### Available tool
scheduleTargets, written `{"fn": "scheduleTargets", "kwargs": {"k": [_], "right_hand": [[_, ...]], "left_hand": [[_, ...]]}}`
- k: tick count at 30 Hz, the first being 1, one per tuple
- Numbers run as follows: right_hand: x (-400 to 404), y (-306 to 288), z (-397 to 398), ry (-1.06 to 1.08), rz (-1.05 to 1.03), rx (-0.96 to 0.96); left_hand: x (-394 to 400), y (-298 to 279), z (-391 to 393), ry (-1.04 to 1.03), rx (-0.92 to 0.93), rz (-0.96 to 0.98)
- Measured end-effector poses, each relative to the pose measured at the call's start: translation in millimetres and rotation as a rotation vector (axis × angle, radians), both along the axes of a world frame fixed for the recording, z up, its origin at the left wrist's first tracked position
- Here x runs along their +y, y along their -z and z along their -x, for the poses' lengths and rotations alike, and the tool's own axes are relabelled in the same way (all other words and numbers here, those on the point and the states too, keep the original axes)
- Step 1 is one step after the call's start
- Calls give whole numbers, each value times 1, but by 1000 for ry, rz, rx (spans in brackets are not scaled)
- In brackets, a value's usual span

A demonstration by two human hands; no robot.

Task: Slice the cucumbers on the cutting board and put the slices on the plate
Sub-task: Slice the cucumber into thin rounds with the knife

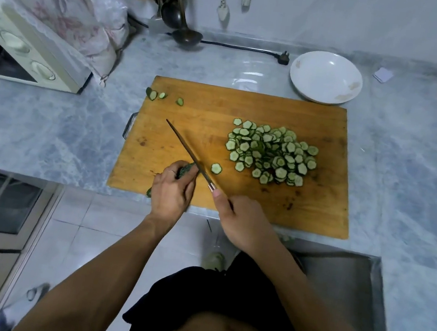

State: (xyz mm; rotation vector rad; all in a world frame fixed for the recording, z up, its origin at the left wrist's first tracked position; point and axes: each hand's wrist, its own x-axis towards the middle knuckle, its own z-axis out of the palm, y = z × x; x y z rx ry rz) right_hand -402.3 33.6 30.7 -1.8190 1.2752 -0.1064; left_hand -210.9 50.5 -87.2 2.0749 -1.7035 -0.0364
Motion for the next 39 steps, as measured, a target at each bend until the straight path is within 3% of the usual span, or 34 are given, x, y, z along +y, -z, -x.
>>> {"fn": "scheduleTargets", "kwargs": {"k": [18, 39], "right_hand": [[-3, -7, -3, 33, -155, -27], [-4, 25, -26, 70, -82, -44]], "left_hand": [[1, 8, 5, -24, -22, 85], [-2, 9, 1, -6, 11, 75]]}}
